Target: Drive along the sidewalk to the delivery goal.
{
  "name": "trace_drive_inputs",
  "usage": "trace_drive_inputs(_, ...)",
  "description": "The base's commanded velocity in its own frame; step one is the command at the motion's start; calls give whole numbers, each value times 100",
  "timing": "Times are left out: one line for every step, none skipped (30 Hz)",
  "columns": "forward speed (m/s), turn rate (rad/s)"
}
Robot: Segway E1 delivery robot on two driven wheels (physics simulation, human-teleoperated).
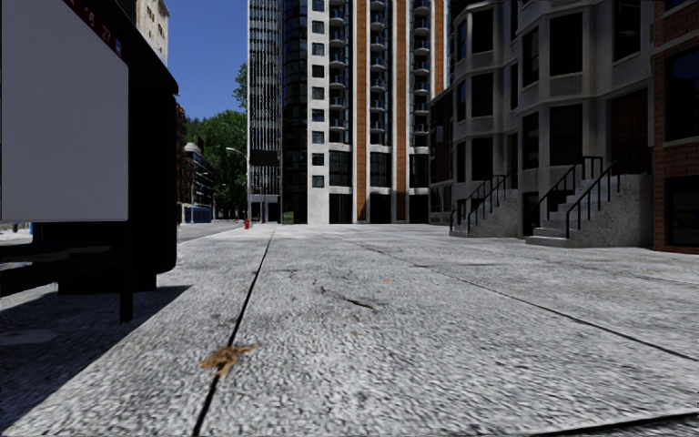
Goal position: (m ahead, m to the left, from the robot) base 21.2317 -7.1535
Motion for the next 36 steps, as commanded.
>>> trace_drive_inputs(200,0)
trace_drive_inputs(200,-1)
trace_drive_inputs(200,-16)
trace_drive_inputs(200,-16)
trace_drive_inputs(200,-23)
trace_drive_inputs(200,-28)
trace_drive_inputs(200,-44)
trace_drive_inputs(200,-73)
trace_drive_inputs(200,-73)
trace_drive_inputs(200,-105)
trace_drive_inputs(200,-107)
trace_drive_inputs(200,-102)
trace_drive_inputs(200,-14)
trace_drive_inputs(200,-3)
trace_drive_inputs(200,0)
trace_drive_inputs(200,0)
trace_drive_inputs(200,0)
trace_drive_inputs(200,0)
trace_drive_inputs(200,0)
trace_drive_inputs(200,0)
trace_drive_inputs(200,0)
trace_drive_inputs(200,0)
trace_drive_inputs(200,0)
trace_drive_inputs(200,0)
trace_drive_inputs(200,0)
trace_drive_inputs(200,0)
trace_drive_inputs(200,0)
trace_drive_inputs(200,0)
trace_drive_inputs(200,0)
trace_drive_inputs(200,0)
trace_drive_inputs(200,0)
trace_drive_inputs(200,0)
trace_drive_inputs(200,0)
trace_drive_inputs(200,0)
trace_drive_inputs(200,0)
trace_drive_inputs(200,0)
